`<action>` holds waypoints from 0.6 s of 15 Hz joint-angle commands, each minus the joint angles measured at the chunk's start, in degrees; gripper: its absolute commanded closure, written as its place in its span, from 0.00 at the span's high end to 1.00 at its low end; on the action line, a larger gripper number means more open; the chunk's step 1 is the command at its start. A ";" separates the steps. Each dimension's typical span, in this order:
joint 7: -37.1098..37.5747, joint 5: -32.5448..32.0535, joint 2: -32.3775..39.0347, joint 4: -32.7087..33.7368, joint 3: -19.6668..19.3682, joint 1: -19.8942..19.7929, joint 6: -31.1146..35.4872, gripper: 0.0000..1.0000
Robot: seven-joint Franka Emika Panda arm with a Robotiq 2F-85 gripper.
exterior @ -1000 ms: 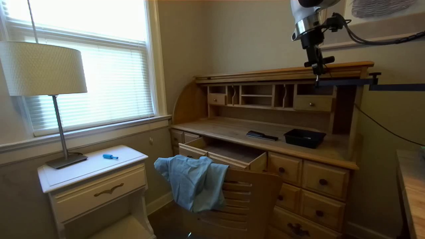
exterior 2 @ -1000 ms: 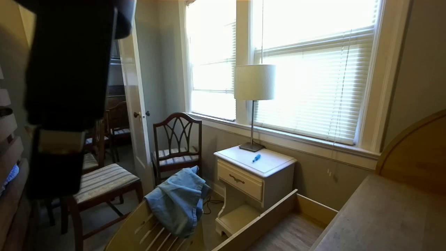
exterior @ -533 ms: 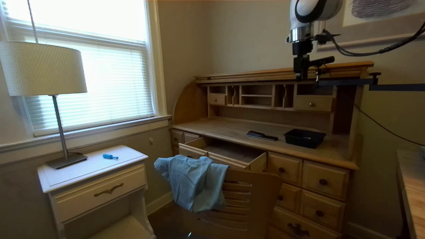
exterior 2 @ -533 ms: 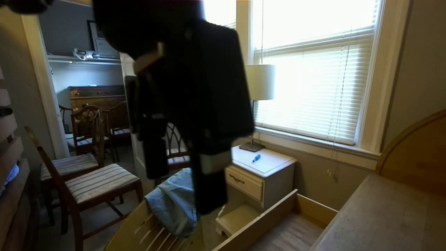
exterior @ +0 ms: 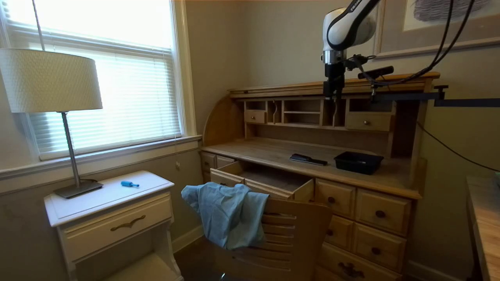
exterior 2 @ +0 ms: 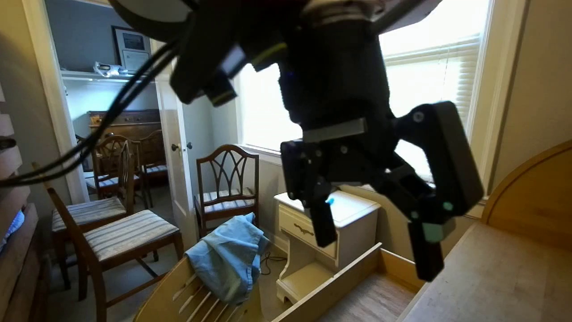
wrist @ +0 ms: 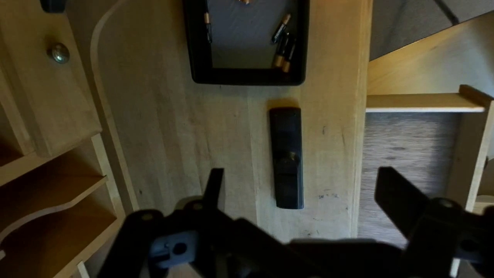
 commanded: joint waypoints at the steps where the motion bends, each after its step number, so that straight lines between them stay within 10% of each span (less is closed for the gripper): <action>1: 4.76 -0.45 9.05 10.44 -0.35 0.10 -3.78 1.00; 9: 5.68 0.48 11.37 12.31 -0.35 -0.56 -6.09 1.00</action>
